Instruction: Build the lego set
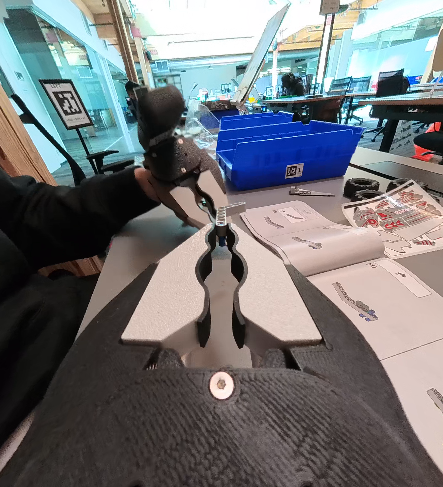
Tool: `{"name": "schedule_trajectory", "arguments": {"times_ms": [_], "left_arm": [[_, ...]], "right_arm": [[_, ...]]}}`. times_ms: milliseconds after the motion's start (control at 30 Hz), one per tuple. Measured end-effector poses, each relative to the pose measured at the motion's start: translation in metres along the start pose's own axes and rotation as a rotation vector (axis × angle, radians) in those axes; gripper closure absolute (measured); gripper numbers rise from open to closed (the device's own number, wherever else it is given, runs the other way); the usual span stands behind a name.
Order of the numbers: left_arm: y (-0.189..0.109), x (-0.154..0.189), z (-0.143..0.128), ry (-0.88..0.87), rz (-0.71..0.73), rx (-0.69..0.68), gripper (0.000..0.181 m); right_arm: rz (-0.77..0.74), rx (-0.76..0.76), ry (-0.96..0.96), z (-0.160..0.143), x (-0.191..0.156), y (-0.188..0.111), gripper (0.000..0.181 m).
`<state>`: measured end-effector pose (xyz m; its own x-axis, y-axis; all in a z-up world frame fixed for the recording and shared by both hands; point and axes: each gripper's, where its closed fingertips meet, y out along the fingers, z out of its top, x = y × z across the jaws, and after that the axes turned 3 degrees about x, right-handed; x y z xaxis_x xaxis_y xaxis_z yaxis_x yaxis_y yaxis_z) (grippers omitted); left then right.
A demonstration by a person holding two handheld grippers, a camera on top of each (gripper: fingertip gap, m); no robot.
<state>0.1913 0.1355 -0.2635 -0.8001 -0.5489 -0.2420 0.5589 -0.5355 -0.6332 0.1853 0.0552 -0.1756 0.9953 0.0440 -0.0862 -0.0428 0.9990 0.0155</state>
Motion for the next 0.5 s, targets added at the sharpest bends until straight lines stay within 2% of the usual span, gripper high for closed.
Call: {"name": "schedule_trajectory", "arguments": {"times_ms": [33, 133, 233, 367, 500], "left_arm": [[-0.005, 0.001, 0.004, 0.011, -0.005, 0.012, 0.180], [-0.022, 0.005, 0.013, 0.087, -0.019, 0.007, 0.180], [-0.033, 0.016, 0.014, 0.189, -0.036, -0.070, 0.180], [-0.025, 0.032, 0.017, 0.230, -0.058, -0.155, 0.180], [-0.011, 0.043, 0.030, 0.207, -0.083, -0.125, 0.180]], "right_arm": [[-0.004, -0.009, -0.006, -0.001, 0.000, 0.001, 0.176], [-0.020, -0.037, -0.029, -0.005, 0.000, 0.004, 0.176], [-0.059, -0.075, -0.067, -0.010, 0.002, 0.007, 0.176], [-0.136, -0.142, -0.187, -0.019, 0.004, 0.015, 0.176], [-0.161, -0.220, -0.287, -0.031, 0.000, 0.023, 0.175]]}}
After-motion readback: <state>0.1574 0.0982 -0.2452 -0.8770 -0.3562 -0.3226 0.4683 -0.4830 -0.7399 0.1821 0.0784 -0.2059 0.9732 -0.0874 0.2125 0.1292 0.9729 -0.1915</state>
